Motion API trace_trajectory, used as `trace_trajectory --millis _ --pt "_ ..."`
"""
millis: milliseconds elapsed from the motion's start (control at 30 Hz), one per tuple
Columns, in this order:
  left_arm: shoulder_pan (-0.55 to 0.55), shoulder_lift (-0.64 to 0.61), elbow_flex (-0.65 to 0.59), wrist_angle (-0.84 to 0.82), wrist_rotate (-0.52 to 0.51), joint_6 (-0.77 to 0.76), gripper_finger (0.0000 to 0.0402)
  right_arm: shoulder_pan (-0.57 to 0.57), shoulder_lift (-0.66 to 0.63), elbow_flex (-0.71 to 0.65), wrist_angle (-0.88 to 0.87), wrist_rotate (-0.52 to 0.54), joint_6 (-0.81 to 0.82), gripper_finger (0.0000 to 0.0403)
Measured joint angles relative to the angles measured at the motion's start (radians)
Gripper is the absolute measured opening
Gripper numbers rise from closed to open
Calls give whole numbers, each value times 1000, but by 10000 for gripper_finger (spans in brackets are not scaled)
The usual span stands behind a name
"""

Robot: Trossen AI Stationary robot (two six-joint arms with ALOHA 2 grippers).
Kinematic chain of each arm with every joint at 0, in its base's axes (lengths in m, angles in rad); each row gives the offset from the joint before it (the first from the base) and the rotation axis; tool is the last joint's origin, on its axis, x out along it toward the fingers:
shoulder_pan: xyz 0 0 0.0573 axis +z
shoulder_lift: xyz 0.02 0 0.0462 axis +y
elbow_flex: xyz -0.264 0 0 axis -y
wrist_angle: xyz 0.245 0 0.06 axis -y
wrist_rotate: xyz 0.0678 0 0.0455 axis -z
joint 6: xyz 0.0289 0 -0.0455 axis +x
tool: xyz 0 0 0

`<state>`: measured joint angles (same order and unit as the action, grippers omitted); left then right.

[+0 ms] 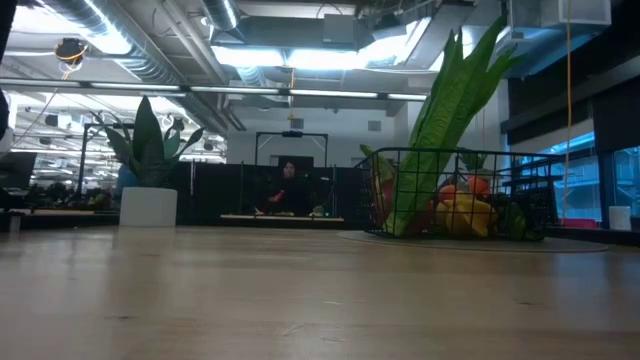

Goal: Build produce basket
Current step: Put the tangerines into the black wire basket

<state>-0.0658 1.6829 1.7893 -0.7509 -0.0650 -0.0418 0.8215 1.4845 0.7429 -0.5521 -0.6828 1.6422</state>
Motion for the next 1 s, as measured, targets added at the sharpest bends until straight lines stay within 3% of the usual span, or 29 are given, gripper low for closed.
trace_trajectory --millis 500,1000 --pt "-1 0 0 -1 0 0 218 0 0 0 11 60 56 78" --pt "-1 0 0 -5 0 0 218 0 66 0 8 7 29 78"
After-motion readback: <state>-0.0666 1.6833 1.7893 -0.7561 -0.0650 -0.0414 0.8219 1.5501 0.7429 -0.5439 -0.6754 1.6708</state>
